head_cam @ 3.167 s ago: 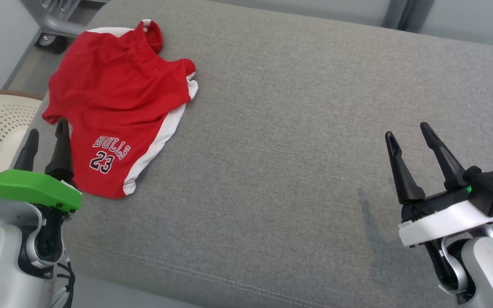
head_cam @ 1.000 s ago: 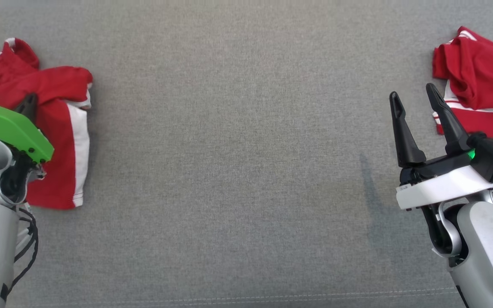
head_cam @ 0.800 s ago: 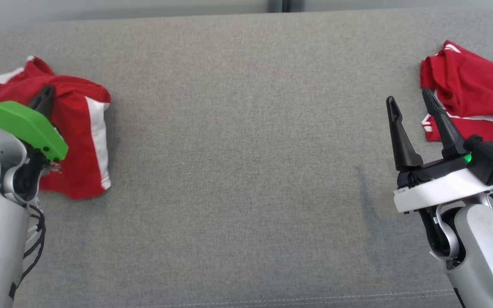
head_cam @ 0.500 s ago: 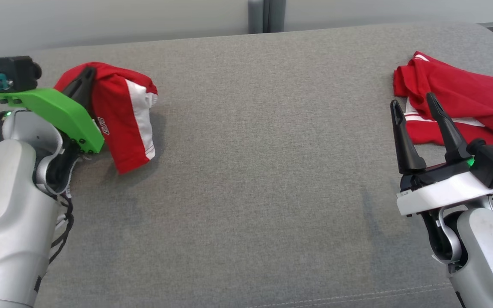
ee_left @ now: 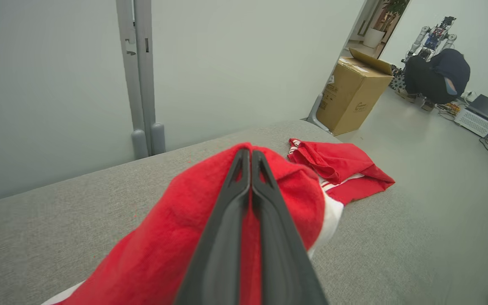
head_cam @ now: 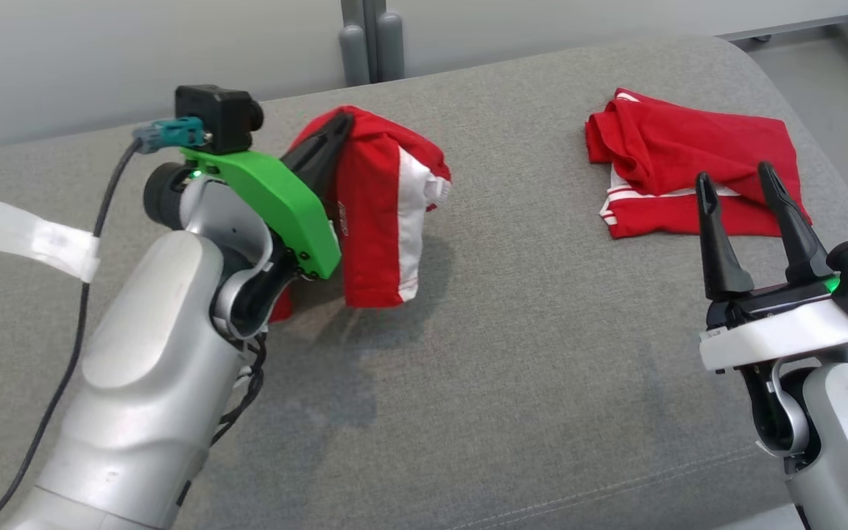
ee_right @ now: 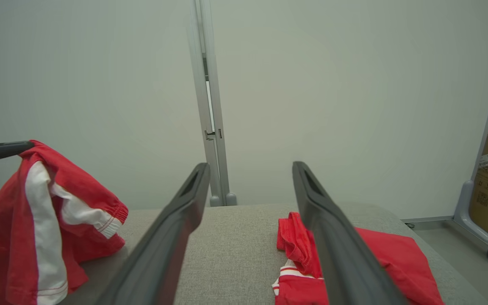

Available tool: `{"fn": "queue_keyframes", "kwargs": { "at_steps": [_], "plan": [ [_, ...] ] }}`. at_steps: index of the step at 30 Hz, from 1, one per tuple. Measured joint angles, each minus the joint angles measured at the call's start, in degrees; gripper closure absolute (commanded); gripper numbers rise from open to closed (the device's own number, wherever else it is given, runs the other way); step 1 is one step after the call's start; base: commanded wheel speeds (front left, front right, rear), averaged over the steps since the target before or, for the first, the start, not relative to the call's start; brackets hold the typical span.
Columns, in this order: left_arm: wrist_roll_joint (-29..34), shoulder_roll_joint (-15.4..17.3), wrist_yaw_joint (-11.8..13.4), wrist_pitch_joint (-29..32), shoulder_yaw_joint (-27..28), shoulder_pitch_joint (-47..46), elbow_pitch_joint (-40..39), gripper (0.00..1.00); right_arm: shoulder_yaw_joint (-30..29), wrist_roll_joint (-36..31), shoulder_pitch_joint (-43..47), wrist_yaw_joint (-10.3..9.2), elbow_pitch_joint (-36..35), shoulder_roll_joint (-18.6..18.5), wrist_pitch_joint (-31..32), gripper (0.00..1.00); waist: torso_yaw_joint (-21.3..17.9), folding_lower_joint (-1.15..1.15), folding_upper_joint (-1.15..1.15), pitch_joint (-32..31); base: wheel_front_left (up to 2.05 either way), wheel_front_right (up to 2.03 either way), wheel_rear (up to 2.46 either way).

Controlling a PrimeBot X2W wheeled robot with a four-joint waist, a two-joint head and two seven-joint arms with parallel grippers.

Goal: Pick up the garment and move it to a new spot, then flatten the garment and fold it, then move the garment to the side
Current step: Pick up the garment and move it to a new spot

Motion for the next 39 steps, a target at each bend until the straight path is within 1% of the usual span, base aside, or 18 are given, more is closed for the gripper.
{"fn": "queue_keyframes", "kwargs": {
  "at_steps": [6, 8, 9, 14, 18, 24, 33, 38, 39],
  "plan": [
    [0.0, -3.6, -0.5, 0.4, -3.5, 0.0, -0.4, 1.00, -0.2, 0.3, 0.0, 0.07, -0.7, 0.0, 0.0, 0.00, -2.8, 0.00, 0.00, 0.4, 0.00, 0.00, 0.00],
    [-0.3, -4.2, -0.5, 0.8, -4.9, 0.4, 0.6, 1.00, -0.2, 0.4, 0.1, 0.08, -0.7, 0.1, 0.0, 0.00, -4.0, 0.00, 0.00, 0.8, 0.00, 0.00, 0.00],
    [-0.5, -4.2, -0.5, 1.1, -5.2, 0.9, 1.4, 0.01, -0.3, 0.4, 0.1, 0.08, -0.7, 0.1, 0.0, 0.00, -4.3, 0.00, 0.00, 1.0, 0.00, 0.00, 0.00],
    [-2.7, -3.8, -0.5, 0.6, -4.9, 4.4, 4.4, 0.00, -1.4, 0.4, 0.2, 0.22, -0.9, 0.2, 0.0, 0.00, -5.4, 0.00, 0.00, 2.0, 0.00, 0.00, 0.00],
    [-3.0, -3.7, -0.5, -0.4, -5.0, 4.4, 4.7, 0.00, -3.1, 0.5, 1.4, -0.02, -1.3, 0.1, 0.0, 0.00, -5.0, 0.00, 0.00, 2.5, 0.00, 0.00, 0.00],
    [-3.0, -3.6, -0.5, -3.3, -4.4, 4.4, 4.1, 0.00, -3.4, 0.5, 1.9, -0.01, -1.4, 0.2, 0.0, 0.00, -3.0, 0.00, 0.00, 2.4, 0.00, 0.00, 0.00],
    [-2.1, -3.4, -0.6, -7.0, -4.2, 5.2, 2.0, 0.00, -4.0, 0.5, 2.9, 0.20, -1.3, 0.2, 0.0, 0.00, 1.0, 0.00, 0.00, 1.5, 0.00, 0.00, 0.00],
    [-1.8, -2.3, -0.4, -8.9, -3.1, 7.6, 1.6, 0.00, -3.9, 0.5, 3.6, 0.49, -0.9, 0.2, 0.0, 0.00, 2.7, 0.00, 0.00, 0.9, 0.00, 0.00, 0.00],
    [-1.8, -1.8, -0.1, -9.4, -2.6, 8.2, 1.5, 0.00, -3.9, 0.5, 3.6, 0.51, -0.9, 0.2, 0.0, 0.00, 3.0, 0.00, 0.00, 0.7, 0.00, 0.00, 0.00]
  ]
}}
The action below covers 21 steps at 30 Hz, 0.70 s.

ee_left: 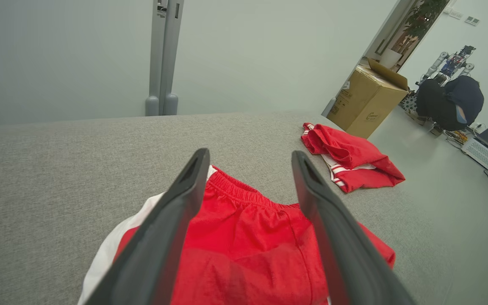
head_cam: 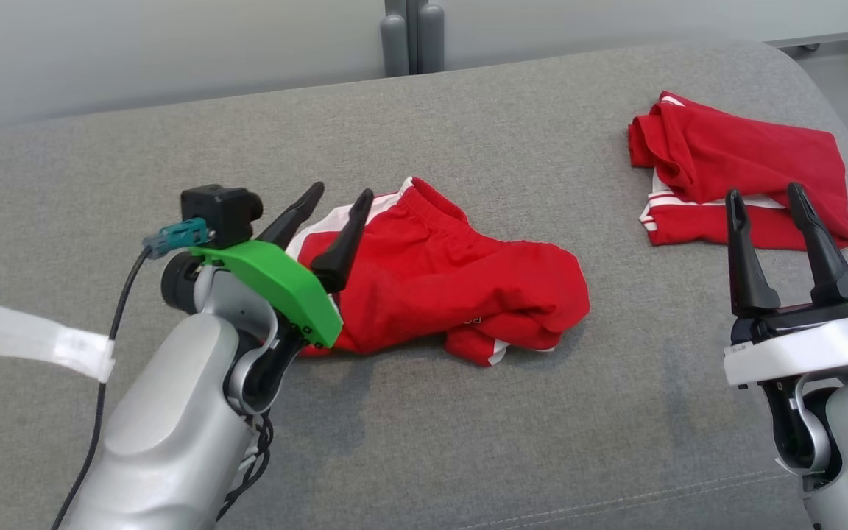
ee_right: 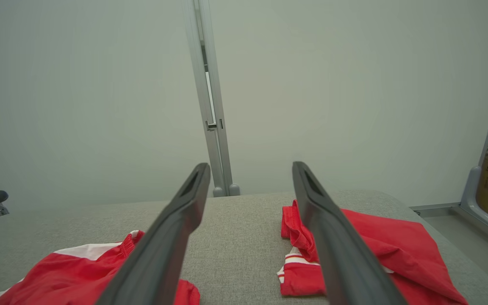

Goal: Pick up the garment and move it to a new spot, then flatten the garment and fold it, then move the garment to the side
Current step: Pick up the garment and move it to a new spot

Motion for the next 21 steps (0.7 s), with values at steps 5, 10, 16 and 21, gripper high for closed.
{"fn": "queue_keyframes", "kwargs": {
  "at_steps": [5, 10, 16, 21],
  "plan": [
    [0.1, 2.2, 2.2, -2.8, 2.5, 3.5, -1.1, 0.00, 0.0, 0.0, 0.5, 0.07, 0.2, 0.0, 0.0, 0.00, 1.4, 0.00, 0.00, -1.1, 0.00, 0.00, 0.00],
    [1.1, 2.9, 4.1, -5.2, 3.3, 7.1, -2.6, 0.00, -0.3, 0.0, 1.9, 0.07, 0.3, 0.0, 0.0, 0.00, 2.6, 0.00, 0.00, -2.2, 0.00, 0.00, 0.00],
    [4.1, 5.8, 7.1, -10.1, 5.0, 10.3, -5.5, 0.00, -0.8, 0.0, 2.8, 0.05, 0.1, 0.0, 0.0, 0.00, 4.0, 0.00, 0.00, -3.0, 0.00, 0.00, 0.00],
    [7.3, 8.3, 9.6, -13.6, 6.8, 14.0, -8.2, 0.00, -0.7, 0.0, 4.2, 0.07, -0.2, 0.2, 0.0, 0.00, 4.7, 0.00, 0.00, -3.5, 0.00, 0.00, 0.00]
  ]
}}
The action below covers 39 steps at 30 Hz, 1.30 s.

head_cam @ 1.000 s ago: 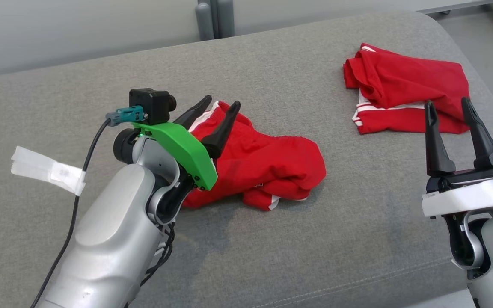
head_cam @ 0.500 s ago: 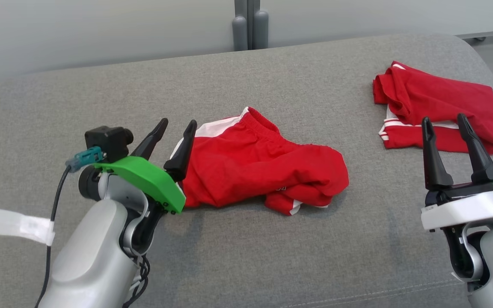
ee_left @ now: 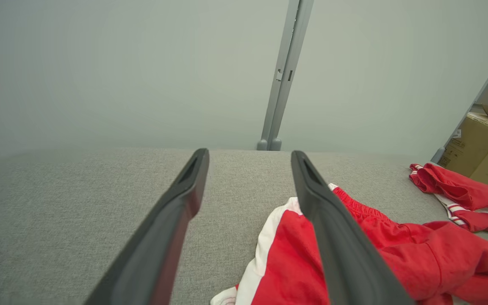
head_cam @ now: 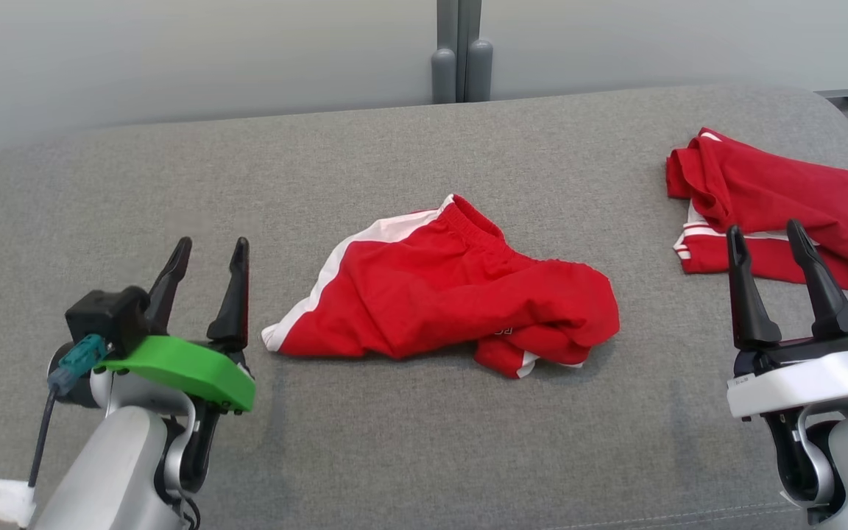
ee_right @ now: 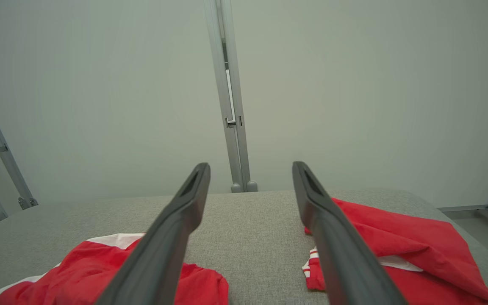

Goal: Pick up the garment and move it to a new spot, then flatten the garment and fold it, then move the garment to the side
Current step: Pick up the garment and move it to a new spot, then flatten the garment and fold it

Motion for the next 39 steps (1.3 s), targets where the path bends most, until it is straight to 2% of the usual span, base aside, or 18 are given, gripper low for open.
{"fn": "queue_keyframes", "kwargs": {
  "at_steps": [8, 24, 31, 39],
  "plan": [
    [0.0, 0.5, 1.9, -0.3, 3.6, 5.5, -3.9, 0.00, 0.7, -0.2, 0.5, 0.47, -0.6, 0.0, 0.0, 0.00, -0.6, 0.00, 0.00, -0.1, 0.00, 0.00, 0.00],
    [1.6, 0.2, 2.2, -0.3, 4.5, 9.5, -8.5, 0.00, 0.4, -0.6, 0.6, 0.52, -1.2, -0.3, 0.0, 0.00, -1.2, 0.00, 0.00, 0.7, 0.00, 0.00, 0.00],
    [0.0, -0.7, 2.3, 2.5, 3.0, 11.3, -8.0, 0.00, 2.2, -0.6, -0.2, 2.61, -1.4, -0.8, 1.0, 0.00, -1.0, 0.00, 0.00, 1.6, 0.00, 0.00, 0.00],
    [-5.8, -3.5, 2.3, 7.6, 2.5, 11.1, -7.7, 0.00, 2.7, 1.6, -6.4, 5.03, 0.2, -2.7, 7.9, 0.00, 0.5, 0.00, 0.00, 4.3, 0.00, 0.00, 0.00]
  ]
}}
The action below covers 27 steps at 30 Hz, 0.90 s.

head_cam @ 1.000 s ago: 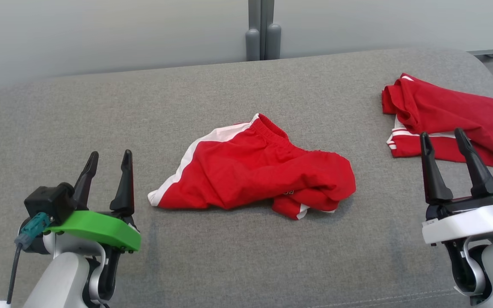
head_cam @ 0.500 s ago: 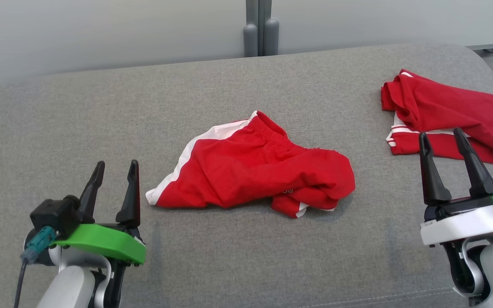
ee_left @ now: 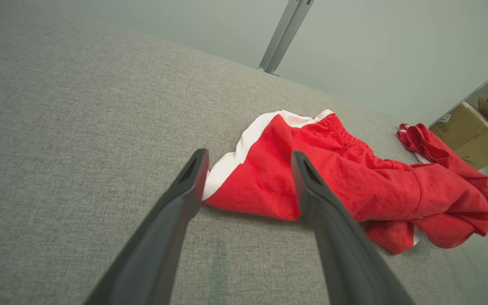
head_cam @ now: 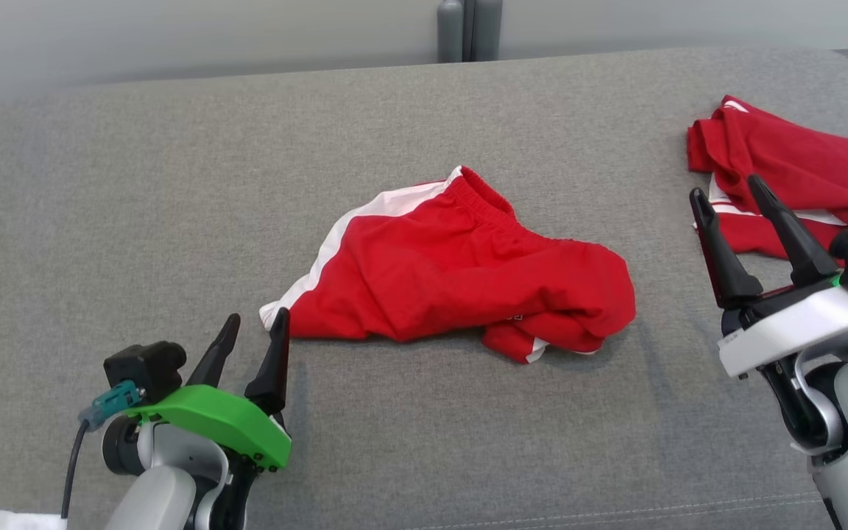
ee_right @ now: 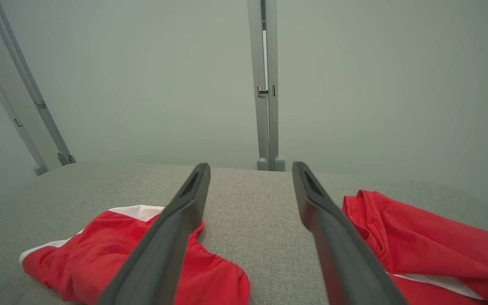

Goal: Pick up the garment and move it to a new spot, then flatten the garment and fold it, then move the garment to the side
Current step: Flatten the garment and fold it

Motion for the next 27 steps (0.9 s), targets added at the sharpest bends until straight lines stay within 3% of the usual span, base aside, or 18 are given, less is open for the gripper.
{"fn": "queue_keyframes", "kwargs": {
  "at_steps": [9, 16, 27],
  "plan": [
    [-0.1, -1.0, 0.0, 8.0, -2.3, -5.9, 3.6, 0.00, 2.5, 3.9, -11.4, 2.04, 4.8, -1.6, 11.4, 0.00, 3.6, 0.00, 0.00, 4.7, 0.00, 0.00, 0.00],
    [-3.0, -4.6, 0.0, 9.9, -2.4, -8.9, 5.1, 0.00, 4.4, 7.3, -18.2, 2.87, 10.2, -2.0, 18.7, 0.00, 7.0, 0.00, 0.00, 7.5, 0.00, 0.00, 0.00],
    [-3.4, -5.4, 0.0, 12.2, -4.2, -12.4, 6.5, 0.00, 8.1, 13.2, -26.5, 3.54, 17.0, -2.8, 28.2, 0.00, 12.3, 0.00, 0.00, 10.7, 0.00, 0.00, 0.00]
  ]
}}
